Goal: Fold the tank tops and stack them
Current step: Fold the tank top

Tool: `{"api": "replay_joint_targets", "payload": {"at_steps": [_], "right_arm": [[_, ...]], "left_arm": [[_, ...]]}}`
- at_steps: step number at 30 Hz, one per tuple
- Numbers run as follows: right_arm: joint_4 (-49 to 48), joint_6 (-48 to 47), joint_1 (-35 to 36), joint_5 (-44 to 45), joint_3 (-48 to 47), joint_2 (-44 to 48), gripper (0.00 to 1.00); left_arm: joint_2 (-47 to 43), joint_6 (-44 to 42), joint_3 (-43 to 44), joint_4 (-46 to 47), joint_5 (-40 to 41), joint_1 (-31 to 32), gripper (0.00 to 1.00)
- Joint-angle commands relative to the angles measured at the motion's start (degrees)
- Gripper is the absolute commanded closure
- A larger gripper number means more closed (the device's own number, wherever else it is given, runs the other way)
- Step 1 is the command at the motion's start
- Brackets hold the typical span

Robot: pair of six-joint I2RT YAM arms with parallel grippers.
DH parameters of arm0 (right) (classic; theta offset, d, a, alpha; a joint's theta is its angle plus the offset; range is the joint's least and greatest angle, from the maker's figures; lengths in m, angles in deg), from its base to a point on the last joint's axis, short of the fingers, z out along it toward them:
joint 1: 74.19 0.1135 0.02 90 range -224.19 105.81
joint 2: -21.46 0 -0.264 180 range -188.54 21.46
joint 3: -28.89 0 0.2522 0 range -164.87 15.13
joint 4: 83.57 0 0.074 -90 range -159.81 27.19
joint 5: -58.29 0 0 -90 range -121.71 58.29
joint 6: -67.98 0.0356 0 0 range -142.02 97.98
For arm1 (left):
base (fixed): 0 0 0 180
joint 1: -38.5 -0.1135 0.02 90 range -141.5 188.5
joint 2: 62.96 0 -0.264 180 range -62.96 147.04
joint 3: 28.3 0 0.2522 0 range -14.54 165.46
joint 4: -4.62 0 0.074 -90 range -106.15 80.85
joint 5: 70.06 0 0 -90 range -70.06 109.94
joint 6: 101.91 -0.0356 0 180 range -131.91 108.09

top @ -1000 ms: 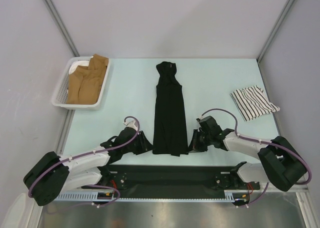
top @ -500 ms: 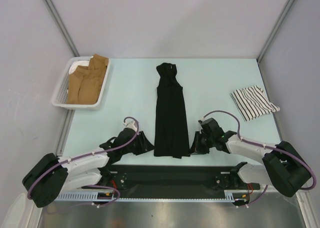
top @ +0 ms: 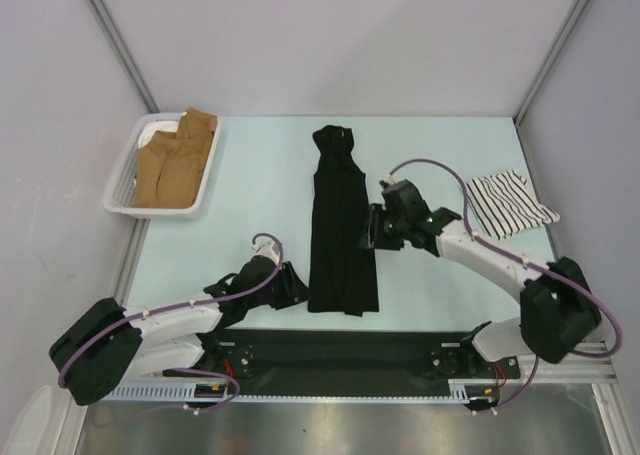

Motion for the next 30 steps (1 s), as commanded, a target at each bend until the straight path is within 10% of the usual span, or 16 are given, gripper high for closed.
{"api": "replay_joint_targets", "payload": {"at_steps": [1, 18, 30], "right_arm": [[-2.2, -4.1, -0.4, 2.4, -8.8, -7.9, 0.58], [-39.1, 8.3, -7.4, -26.9, -39.0, -48.8, 0.55], [-48.6, 16.8, -11.5, -36.6, -48.9, -66.7, 0.94]], "left_arm": [[4.7, -0.1, -1.3, -5.9, 2.6, 1.8, 0.55], [18.4, 2.6, -0.7, 2.8, 1.6, 6.0, 0.73], [13.1, 2.0, -2.2, -3.9, 3.6, 6.1, 1.00]]}}
